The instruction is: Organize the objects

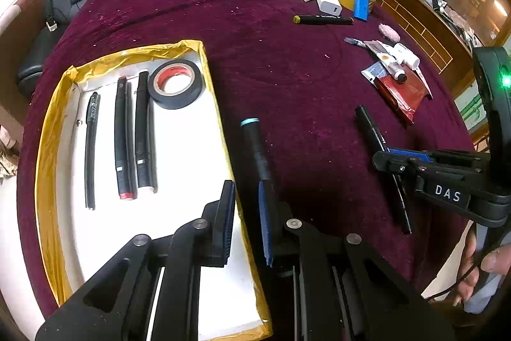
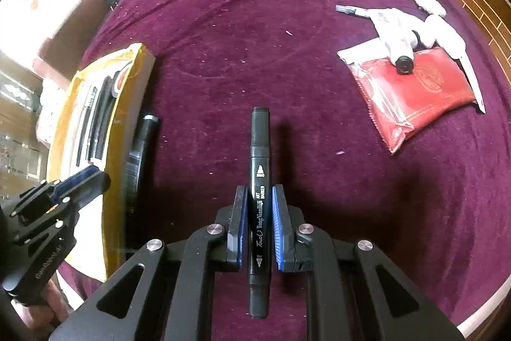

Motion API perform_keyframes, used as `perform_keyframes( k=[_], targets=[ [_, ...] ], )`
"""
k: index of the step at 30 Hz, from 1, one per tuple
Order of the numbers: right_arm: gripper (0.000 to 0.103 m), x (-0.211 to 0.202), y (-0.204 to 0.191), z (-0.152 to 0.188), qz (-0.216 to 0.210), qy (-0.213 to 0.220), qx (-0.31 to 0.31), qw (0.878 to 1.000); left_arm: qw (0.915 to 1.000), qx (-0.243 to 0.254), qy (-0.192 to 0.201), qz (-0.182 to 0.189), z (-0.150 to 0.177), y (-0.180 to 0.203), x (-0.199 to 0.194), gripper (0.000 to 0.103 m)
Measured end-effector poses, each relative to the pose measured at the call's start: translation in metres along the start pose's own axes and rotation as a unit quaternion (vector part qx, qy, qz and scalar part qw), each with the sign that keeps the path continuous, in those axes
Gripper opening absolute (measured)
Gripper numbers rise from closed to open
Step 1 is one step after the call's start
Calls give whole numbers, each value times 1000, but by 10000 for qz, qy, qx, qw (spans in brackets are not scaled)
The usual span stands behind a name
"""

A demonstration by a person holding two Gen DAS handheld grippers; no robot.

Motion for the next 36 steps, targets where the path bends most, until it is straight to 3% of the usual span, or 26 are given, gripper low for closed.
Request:
perform_keyframes(
  k=[11, 21, 25, 29, 32, 36],
  targets=[
    [13, -14, -27, -6, -213, 76, -277, 9994, 9996, -253, 158, 11, 5, -15, -14, 12],
    [13, 5, -26, -8, -886, -357, 237, 9951, 9957, -542, 268, 707, 13, -14, -24, 12],
    [13, 6, -27, -10, -727, -280, 94, 9969, 9920, -568, 73, 1122, 15, 1, -14, 12],
    [13, 11, -18, -11, -96, -106, -121, 9998, 9884, -579, -246, 1385, 12, 23, 7, 12],
    [13, 11, -2, -9, 181, -44, -128, 9997, 9907, -404, -398, 1240, 8, 39, 25, 13],
    [13, 11, 16, -9, 182, -48, 20, 9998, 9950, -128, -627, 761, 0, 54, 55, 13]
  ],
)
Point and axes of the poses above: each gripper's, at about its wrist camera, not at the fingertips, and x roughly the way its jaws point, y to its right, z to its underside, the point moved 7 cm from there along x, roughly the way its jaws point, and after that the axes turned 10 degrees about z, right-handed, at the moved point
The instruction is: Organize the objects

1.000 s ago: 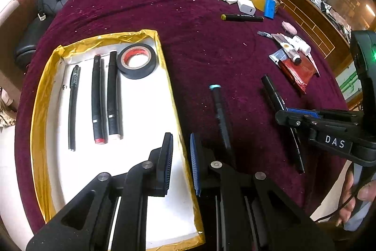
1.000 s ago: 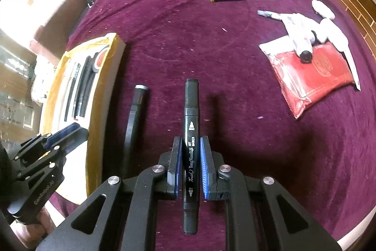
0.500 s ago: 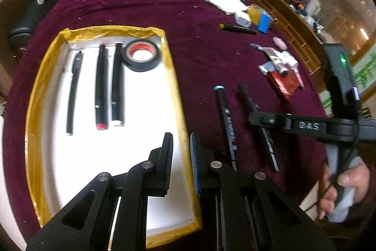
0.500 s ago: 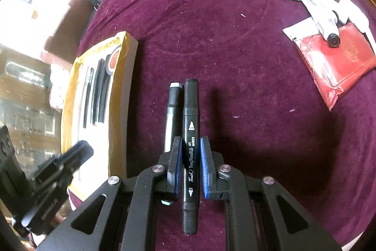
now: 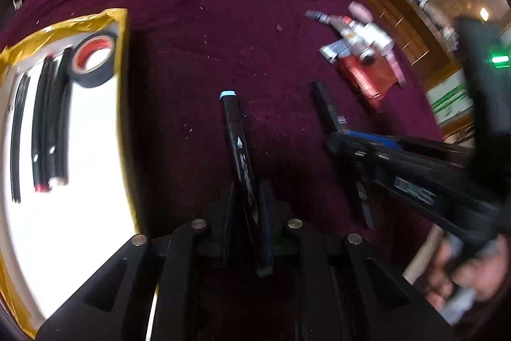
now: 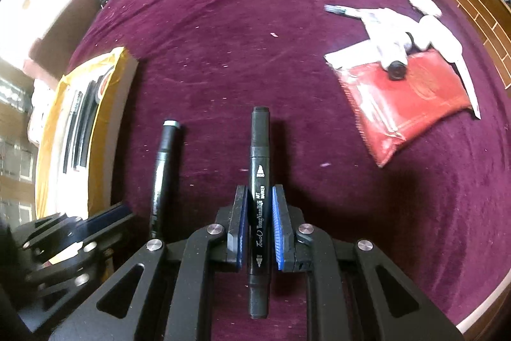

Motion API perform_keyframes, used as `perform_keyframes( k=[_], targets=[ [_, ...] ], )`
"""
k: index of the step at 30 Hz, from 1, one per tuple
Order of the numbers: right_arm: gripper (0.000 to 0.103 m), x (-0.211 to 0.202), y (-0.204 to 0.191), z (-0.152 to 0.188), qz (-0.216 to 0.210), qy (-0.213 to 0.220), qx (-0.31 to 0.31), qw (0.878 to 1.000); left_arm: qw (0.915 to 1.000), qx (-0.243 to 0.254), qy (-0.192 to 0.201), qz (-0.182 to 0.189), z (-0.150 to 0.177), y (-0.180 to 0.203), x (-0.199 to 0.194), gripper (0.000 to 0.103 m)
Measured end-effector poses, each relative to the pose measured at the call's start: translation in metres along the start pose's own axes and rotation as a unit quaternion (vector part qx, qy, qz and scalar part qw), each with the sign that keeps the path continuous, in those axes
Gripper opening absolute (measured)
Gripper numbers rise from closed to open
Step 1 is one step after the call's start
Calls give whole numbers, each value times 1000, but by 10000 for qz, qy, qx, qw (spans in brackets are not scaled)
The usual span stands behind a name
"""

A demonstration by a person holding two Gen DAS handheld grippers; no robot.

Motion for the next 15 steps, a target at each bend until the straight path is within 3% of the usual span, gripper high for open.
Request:
perform_keyframes(
  k=[3, 8, 9, 11, 13, 15],
  targets=[
    [13, 0, 5, 1, -21, 16, 63, 10000, 9990, 233, 18, -382, -9, 7, 18, 22],
    [13, 10, 5, 4, -24, -92, -92, 9999, 9924, 777, 163, -938, -10, 23, 30, 24],
    [13, 14, 6, 4, -32, -118, -119, 9999, 9926, 769, 218, -910, -10, 23, 30, 24],
    [13, 13, 5, 4, -39, -34, -232, 9997, 9955, 574, 264, -711, -11, 20, 27, 12],
    [13, 12, 5, 5, -62, -10, -340, 9994, 9990, 203, 280, -297, -11, 15, 23, 12],
    [13, 11, 5, 4, -205, -17, -361, 9991, 9989, -17, 429, -193, -10, 7, 10, 12]
  ],
)
Point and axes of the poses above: each gripper's, at about its wrist camera, not at the fingertips, and x roughly the way its jaws point, y to its right, z to its underside, the point moved 7 cm from there along x, roughly the way its jaws point, and after that the axes turned 10 degrees about z, right-handed, at the moved point
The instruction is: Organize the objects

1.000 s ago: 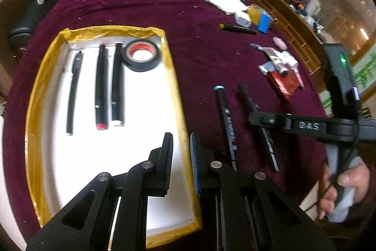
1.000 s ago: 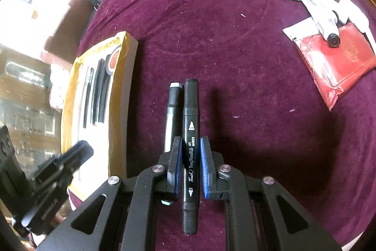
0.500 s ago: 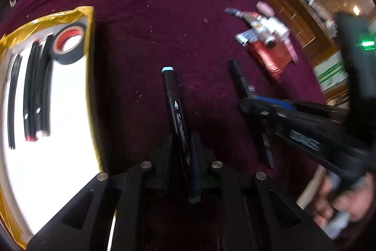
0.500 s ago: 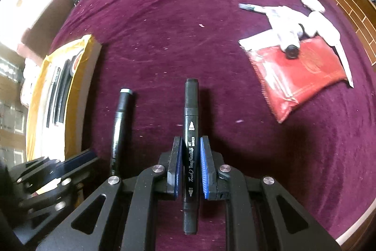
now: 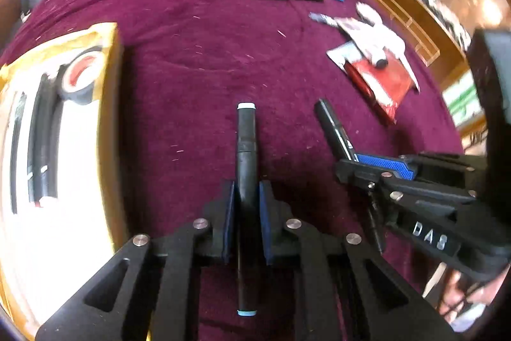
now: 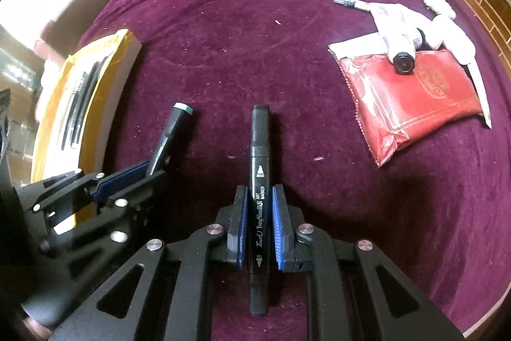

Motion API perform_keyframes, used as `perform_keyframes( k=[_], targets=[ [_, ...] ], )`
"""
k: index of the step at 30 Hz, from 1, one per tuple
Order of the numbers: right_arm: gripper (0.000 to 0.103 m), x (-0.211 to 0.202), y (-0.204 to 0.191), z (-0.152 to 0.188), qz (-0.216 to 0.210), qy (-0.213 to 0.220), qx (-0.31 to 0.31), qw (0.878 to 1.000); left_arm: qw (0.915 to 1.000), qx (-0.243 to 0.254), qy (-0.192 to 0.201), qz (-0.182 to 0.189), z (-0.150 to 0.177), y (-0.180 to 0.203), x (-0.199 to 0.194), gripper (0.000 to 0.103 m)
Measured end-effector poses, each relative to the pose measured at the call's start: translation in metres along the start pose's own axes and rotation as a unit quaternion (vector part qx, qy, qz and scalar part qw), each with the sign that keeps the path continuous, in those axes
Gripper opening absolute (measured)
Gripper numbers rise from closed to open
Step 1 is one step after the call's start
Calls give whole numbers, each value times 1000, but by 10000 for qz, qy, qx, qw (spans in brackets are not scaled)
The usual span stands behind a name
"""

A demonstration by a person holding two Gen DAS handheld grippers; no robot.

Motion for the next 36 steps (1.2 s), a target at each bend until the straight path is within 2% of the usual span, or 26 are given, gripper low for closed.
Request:
perform_keyframes(
  k=[4, 9, 13, 15, 21, 25, 31, 36],
  targets=[
    [13, -13, -1, -6, -247, 111, -50, 9996, 9973, -499, 410, 350, 2, -12, -35, 12],
    [13, -29, -13, -14, -641, 161, -51, 9978, 9891, -959, 984, 526, 0, -30, -86, 12],
    [13, -43, -35, -21, -978, 173, -102, 9950, 9836, -1240, 1231, 449, 6, -55, -113, 12],
    [13, -49, -49, -24, -1169, 150, -149, 9929, 9818, -1350, 1306, 288, 10, -69, -124, 12],
    [13, -54, -104, -33, -1693, -67, -287, 9851, 9791, -1637, 1201, -127, 22, -127, -137, 12],
    [13, -42, -143, -37, -1946, -337, -251, 9800, 9823, -1502, 1057, -376, 12, -151, -126, 12],
    [13, -14, -189, -45, -1941, -628, -185, 9788, 9855, -1392, 852, -475, 2, -178, -111, 12],
    [13, -6, -203, -44, -1755, -620, -252, 9822, 9869, -1409, 668, -405, -2, -191, -101, 12]
  ],
)
Point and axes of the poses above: each gripper's, at about its wrist camera, not at the fingertips, and x roughly the way its jaws point, y to its right, z to its underside, the point moved 7 cm from there along x, roughly the way its jaws point, and after that the axes turned 10 degrees about z, right-handed, at the moved point
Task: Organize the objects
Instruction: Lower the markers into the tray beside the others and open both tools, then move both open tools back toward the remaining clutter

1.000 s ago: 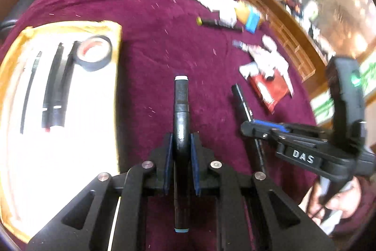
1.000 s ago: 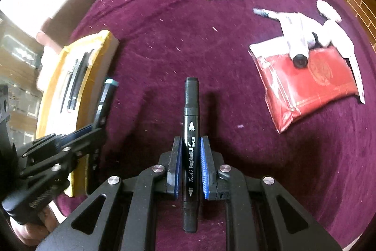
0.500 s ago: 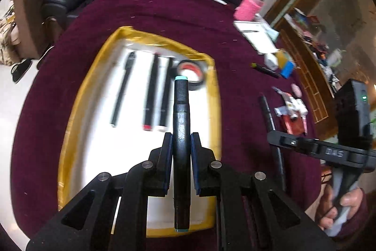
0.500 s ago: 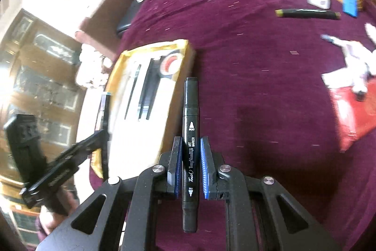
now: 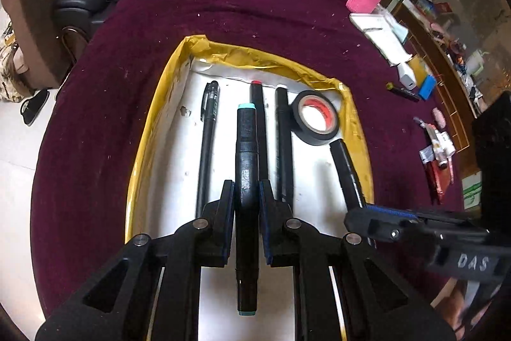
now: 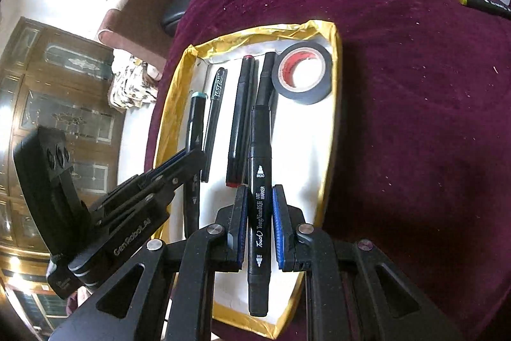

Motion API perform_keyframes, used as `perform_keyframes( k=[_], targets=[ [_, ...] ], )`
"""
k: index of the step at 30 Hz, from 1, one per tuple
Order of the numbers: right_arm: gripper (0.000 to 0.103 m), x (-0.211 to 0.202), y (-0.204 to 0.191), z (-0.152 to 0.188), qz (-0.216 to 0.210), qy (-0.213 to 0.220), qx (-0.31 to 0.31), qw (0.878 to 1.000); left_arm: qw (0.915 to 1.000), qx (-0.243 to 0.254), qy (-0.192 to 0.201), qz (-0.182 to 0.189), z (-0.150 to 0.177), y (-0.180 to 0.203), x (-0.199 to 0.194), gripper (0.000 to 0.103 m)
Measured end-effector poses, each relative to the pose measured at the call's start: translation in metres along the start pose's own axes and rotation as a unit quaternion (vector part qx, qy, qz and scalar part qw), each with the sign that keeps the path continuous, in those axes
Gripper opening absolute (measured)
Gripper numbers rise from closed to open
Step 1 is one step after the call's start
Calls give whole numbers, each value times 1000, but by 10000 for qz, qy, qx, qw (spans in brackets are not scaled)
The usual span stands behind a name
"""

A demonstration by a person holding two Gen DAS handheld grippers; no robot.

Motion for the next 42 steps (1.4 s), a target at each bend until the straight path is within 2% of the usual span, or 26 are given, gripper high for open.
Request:
perform_keyframes(
  k=[9, 15, 21, 25, 27, 29, 33, 34, 37, 39, 42],
  targets=[
    [13, 20, 3, -14, 633, 50, -10, 9980, 9996, 25, -294, -32, -18, -15, 30, 12],
    [13, 26, 10, -14, 787, -32, 132, 9968, 9996, 80, -269, -52, -23, -15, 35, 12],
    [13, 24, 13, -8, 825, -82, 130, 9965, 9994, -80, -322, 121, -26, -17, 35, 13],
    [13, 24, 14, -3, 865, -160, 165, 9960, 9996, -56, -245, 128, -26, -14, 24, 19],
    [16, 23, 14, -2, 865, -181, 154, 9960, 9997, -93, -169, 151, -26, -13, 15, 22],
    [26, 20, 15, -1, 813, -184, 174, 9964, 9998, -110, -52, 130, -25, -12, 6, 30],
    [27, 7, 16, 1, 704, -63, 223, 9973, 9987, -392, 155, 302, -20, -13, -13, 37],
    [28, 3, 16, 1, 688, -17, 217, 9974, 9982, -459, 185, 353, -19, -12, -15, 39],
    [42, -12, 18, 2, 695, 206, 152, 9973, 9964, -627, 298, 485, -14, -11, -26, 43],
    [43, -24, 21, 4, 567, 350, 160, 9977, 9950, -744, 349, 560, -9, -9, -32, 47],
    [46, -43, 33, 7, 615, 566, 227, 9962, 9936, -890, 287, 627, -2, -5, -34, 50]
  ],
)
Point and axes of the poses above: each gripper's, at about its wrist camera, not at the fingertips, and x roughly the way its jaws point, y to its right, z to its underside, the point moved 7 cm from there along x, roughly the way its jaws point, and after that the axes turned 10 degrees about z, right-handed, at the moved point
